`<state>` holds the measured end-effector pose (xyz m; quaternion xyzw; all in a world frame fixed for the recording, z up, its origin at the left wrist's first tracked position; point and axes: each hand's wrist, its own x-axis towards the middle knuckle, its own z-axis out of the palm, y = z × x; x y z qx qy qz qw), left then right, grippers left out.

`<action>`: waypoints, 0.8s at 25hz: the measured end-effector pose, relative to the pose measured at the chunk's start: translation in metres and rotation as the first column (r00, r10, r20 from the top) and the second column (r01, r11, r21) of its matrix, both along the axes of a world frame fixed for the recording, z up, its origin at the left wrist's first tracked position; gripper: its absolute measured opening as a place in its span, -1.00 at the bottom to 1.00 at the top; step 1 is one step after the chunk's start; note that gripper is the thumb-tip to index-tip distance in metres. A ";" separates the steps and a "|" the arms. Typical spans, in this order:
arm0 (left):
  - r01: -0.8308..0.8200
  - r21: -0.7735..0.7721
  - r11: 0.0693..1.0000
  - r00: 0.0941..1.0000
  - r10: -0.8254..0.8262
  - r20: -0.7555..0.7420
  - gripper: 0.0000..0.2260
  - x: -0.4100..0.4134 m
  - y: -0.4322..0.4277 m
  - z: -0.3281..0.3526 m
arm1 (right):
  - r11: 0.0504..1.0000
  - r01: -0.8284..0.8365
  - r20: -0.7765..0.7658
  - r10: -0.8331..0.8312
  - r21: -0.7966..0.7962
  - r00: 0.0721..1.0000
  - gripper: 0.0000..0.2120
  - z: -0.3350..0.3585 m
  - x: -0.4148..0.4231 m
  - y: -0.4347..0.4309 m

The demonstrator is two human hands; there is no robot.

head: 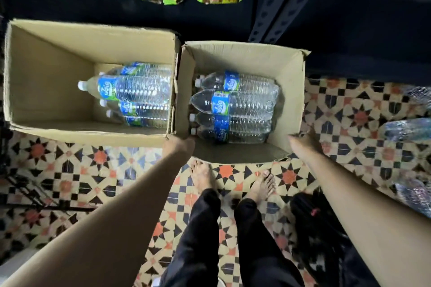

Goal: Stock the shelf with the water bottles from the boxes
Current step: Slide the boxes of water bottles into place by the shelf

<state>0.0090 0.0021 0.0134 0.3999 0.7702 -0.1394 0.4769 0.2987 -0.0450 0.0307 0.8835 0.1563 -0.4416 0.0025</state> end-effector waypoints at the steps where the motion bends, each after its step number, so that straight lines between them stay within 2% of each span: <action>1: -0.032 0.018 0.999 0.999 0.032 0.008 -0.60 -0.001 0.000 -0.004 | 1.000 -0.016 0.026 0.016 0.001 1.000 -0.43 -0.008 0.001 -0.003; 3: -0.063 0.072 0.995 0.998 0.061 0.026 -0.56 -0.002 0.002 -0.011 | 0.994 -0.111 0.079 0.110 0.000 0.991 -0.45 -0.017 0.000 -0.003; 7: 0.045 0.103 0.994 0.999 -0.046 0.010 -0.55 0.001 0.007 -0.007 | 0.979 -0.202 0.153 0.201 -0.008 0.968 -0.61 -0.029 0.005 0.000; 9: 0.026 0.043 0.999 0.997 -0.029 0.078 -0.43 0.010 0.021 -0.009 | 0.971 -0.237 0.145 0.239 -0.029 0.960 -0.66 -0.032 0.012 0.005; 11: -0.020 -0.032 0.999 0.993 0.024 0.112 -0.21 0.016 0.040 -0.021 | 0.967 -0.251 0.112 0.254 -0.035 0.961 -0.68 -0.035 0.019 0.009; 12: -0.051 -0.031 0.998 0.993 0.054 0.101 -0.19 0.016 0.049 -0.031 | 0.967 -0.254 0.105 0.256 -0.027 0.961 -0.70 -0.036 0.023 0.012; 14: -0.055 0.012 0.998 0.995 0.053 0.081 -0.46 0.016 0.060 -0.030 | 0.964 -0.266 0.102 0.264 0.002 0.959 -0.71 -0.038 0.029 0.017; 16: 0.042 0.100 0.994 0.999 -0.045 0.028 -0.68 0.020 0.062 -0.021 | 0.959 -0.284 0.098 0.281 0.014 0.955 -0.70 -0.040 0.034 0.021; 18: 0.104 0.158 0.982 0.994 -0.098 -0.041 -0.66 0.021 0.056 -0.029 | 0.955 -0.295 0.092 0.293 0.009 0.952 -0.67 -0.045 0.040 0.025; 20: 0.093 0.228 0.969 0.993 -0.074 -0.092 -0.60 0.026 0.050 -0.036 | 0.947 -0.320 0.095 0.319 -0.005 0.943 -0.63 -0.047 0.042 0.032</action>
